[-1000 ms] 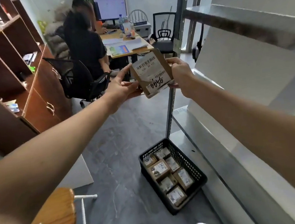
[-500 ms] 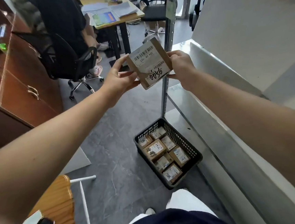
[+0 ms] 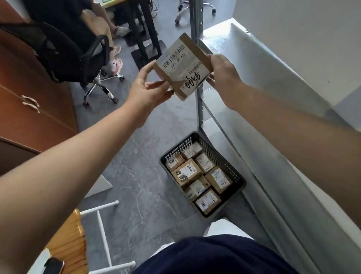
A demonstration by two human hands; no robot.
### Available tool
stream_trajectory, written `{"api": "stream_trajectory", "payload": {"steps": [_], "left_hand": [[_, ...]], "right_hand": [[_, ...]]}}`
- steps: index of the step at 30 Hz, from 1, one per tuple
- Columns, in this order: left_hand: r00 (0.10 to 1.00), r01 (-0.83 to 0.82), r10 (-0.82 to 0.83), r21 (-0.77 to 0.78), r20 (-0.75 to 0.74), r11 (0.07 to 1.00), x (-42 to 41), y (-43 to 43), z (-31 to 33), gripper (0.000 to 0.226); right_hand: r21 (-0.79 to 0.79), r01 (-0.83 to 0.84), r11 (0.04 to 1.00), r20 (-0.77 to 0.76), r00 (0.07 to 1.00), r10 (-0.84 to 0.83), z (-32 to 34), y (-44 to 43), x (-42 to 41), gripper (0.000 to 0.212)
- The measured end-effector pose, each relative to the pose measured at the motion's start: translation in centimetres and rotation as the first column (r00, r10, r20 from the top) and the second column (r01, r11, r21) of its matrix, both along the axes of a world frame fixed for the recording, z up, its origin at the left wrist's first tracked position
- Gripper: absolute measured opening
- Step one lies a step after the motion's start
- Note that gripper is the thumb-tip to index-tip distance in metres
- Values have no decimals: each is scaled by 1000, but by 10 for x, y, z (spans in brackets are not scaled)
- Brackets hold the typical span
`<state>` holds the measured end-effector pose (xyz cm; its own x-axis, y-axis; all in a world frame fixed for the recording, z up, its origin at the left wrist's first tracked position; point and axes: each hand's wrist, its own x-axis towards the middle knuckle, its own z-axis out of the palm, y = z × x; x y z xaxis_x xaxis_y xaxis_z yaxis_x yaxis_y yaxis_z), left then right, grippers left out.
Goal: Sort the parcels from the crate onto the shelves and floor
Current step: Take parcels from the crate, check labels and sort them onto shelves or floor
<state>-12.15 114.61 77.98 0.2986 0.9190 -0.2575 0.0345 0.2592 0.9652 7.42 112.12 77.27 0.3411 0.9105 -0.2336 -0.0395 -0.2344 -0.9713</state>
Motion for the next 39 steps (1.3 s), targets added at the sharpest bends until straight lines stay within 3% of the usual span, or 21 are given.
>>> {"api": "stream_trajectory", "payload": {"steps": [6, 10, 12, 17, 23, 31, 35, 39], "left_hand": [[1000, -25, 25, -54, -4, 998, 37, 9, -25, 62], [999, -39, 37, -119, -21, 992, 52, 16, -43, 59], [999, -48, 45, -157, -24, 986, 57, 23, -55, 60], [999, -7, -1, -242, -32, 970, 68, 45, -84, 59], [994, 6, -41, -335, -99, 942, 65, 90, -131, 64], [951, 43, -168, -423, -261, 905, 48, 120, -263, 67], [938, 53, -227, -537, -263, 842, 45, 132, -356, 75], [910, 165, -343, -557, -232, 814, 49, 136, -439, 76]], "right_hand": [[-87, -28, 996, -27, 999, 25, -67, 29, 37, 66], [-90, 24, 996, -167, 985, -39, -61, 21, 41, 28], [-107, 77, 991, -215, 972, -98, -79, 26, 47, 19], [-174, 196, 965, -211, 950, -230, -116, 39, 47, 20], [-249, 173, 953, -194, 955, -224, -152, 57, 34, 12], [-451, 173, 876, -183, 942, -280, -274, 75, -9, 50], [-502, 155, 851, -185, 942, -281, -361, 69, -22, 56], [-558, 222, 800, -247, 875, -415, -450, 59, -34, 66]]}}
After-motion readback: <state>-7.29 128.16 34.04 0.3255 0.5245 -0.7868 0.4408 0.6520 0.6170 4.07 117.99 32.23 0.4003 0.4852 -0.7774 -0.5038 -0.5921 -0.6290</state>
